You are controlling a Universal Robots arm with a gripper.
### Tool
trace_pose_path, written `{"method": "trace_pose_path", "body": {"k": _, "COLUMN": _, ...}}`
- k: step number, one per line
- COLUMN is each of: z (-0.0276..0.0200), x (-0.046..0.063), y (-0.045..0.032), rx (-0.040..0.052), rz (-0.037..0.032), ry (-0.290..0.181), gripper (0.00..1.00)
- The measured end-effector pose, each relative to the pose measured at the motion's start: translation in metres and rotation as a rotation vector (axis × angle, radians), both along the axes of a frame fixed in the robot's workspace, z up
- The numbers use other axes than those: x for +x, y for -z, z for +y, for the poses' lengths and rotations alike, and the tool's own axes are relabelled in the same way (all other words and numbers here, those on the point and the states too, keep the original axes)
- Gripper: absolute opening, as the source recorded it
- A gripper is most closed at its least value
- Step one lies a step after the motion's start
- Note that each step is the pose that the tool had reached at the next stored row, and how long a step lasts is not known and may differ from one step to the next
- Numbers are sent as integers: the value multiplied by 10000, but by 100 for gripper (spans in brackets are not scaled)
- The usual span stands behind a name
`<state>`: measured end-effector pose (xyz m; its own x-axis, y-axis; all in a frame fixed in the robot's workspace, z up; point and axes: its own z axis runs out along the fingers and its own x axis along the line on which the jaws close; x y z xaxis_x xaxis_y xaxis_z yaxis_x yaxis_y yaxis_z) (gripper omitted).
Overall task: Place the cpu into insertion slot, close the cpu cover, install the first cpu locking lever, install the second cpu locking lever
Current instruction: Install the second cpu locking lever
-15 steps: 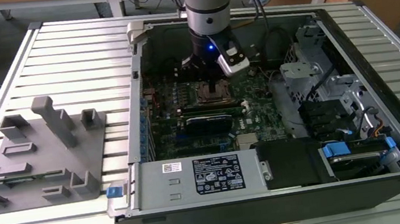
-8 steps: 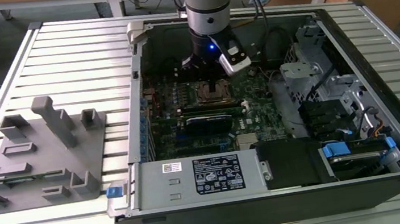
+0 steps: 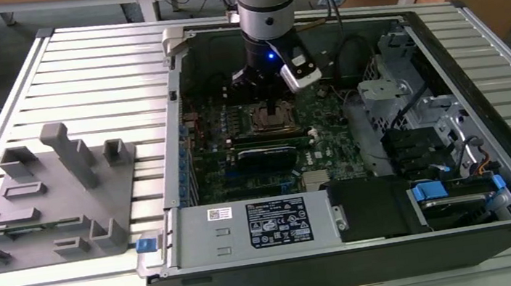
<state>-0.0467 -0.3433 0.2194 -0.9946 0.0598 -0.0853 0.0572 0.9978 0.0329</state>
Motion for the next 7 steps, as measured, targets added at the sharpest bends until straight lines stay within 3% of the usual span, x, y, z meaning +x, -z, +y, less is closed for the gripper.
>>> {"method": "trace_pose_path", "body": {"k": 7, "z": 0, "x": 0, "y": -4, "rx": 2, "rz": -1, "ry": 0, "gripper": 11}}
